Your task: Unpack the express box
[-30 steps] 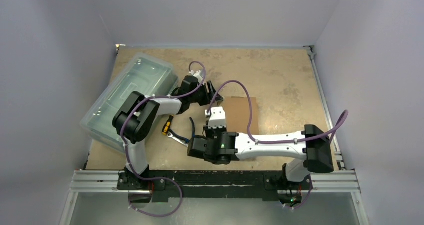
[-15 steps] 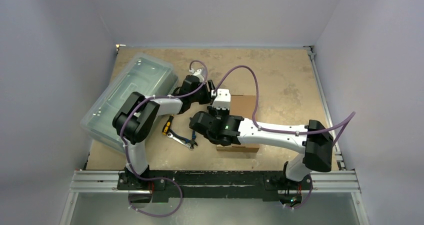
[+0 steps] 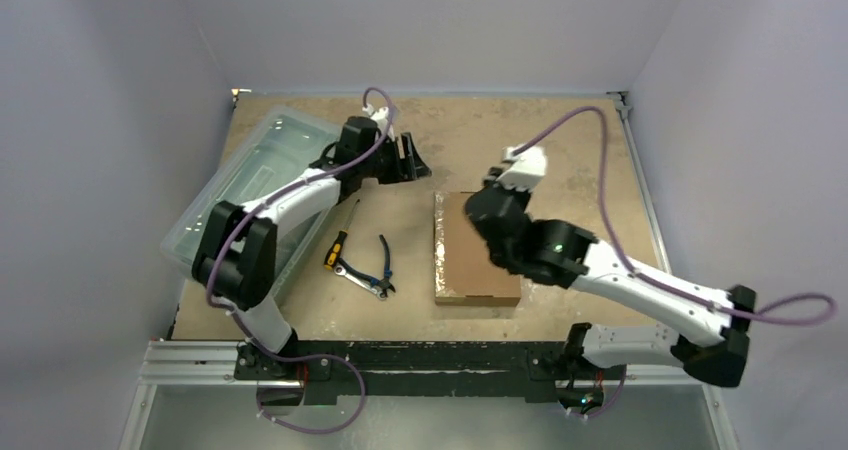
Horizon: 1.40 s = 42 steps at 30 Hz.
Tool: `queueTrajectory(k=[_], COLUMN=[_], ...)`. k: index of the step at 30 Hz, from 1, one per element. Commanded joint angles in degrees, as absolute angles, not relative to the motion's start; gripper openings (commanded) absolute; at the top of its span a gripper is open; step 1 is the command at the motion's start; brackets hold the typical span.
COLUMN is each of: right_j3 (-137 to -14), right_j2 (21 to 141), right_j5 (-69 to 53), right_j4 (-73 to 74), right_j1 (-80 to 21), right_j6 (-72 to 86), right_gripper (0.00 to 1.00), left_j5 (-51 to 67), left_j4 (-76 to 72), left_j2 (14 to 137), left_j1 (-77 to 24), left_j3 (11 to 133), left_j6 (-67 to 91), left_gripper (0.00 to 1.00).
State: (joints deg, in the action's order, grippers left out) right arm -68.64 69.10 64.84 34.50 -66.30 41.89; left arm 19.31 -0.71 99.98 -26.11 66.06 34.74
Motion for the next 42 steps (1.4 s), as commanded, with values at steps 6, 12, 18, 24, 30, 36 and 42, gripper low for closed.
queueTrajectory(k=[6,12,18,24,30,36,42], right_j3=[-60.36,-54.92,-51.16,-52.26,-52.99,-52.44,-52.27], right_j2=[62.58,63.31,63.36,63.29,61.73,57.9,54.81], right_j5=[44.99,33.24,26.93,33.46,37.15,37.31,38.52], right_j4=[25.58,26.73,27.02,32.42,34.96,37.19,37.54], right_j1=[-35.45,-32.79,-31.88,-31.71,-31.57,-31.63,-31.59], right_j6=[23.88,27.4,28.11,30.02,29.67,31.88,33.38], right_gripper=[0.0,0.0,0.0,0.0,0.0,0.0,0.0], left_j5=[17.41,19.44,20.61,18.5,13.87,12.27,12.25], left_j4=[5.97,-4.73,-13.7,-17.09,-19.33,-19.16,-19.83], left_j2=[81.6,80.51,86.21,94.06,97.87,101.05,104.67], left_j1=[-25.91,-25.95,-26.22,-31.23,-34.88,-35.48,-35.94], left_j3=[57.99,49.66,47.52,49.79,50.41,52.99,56.05], left_j6=[37.65,44.57,52.71,55.26,56.45,55.25,54.41], left_gripper=[0.6,0.6,0.56,0.54,0.54,0.54,0.54])
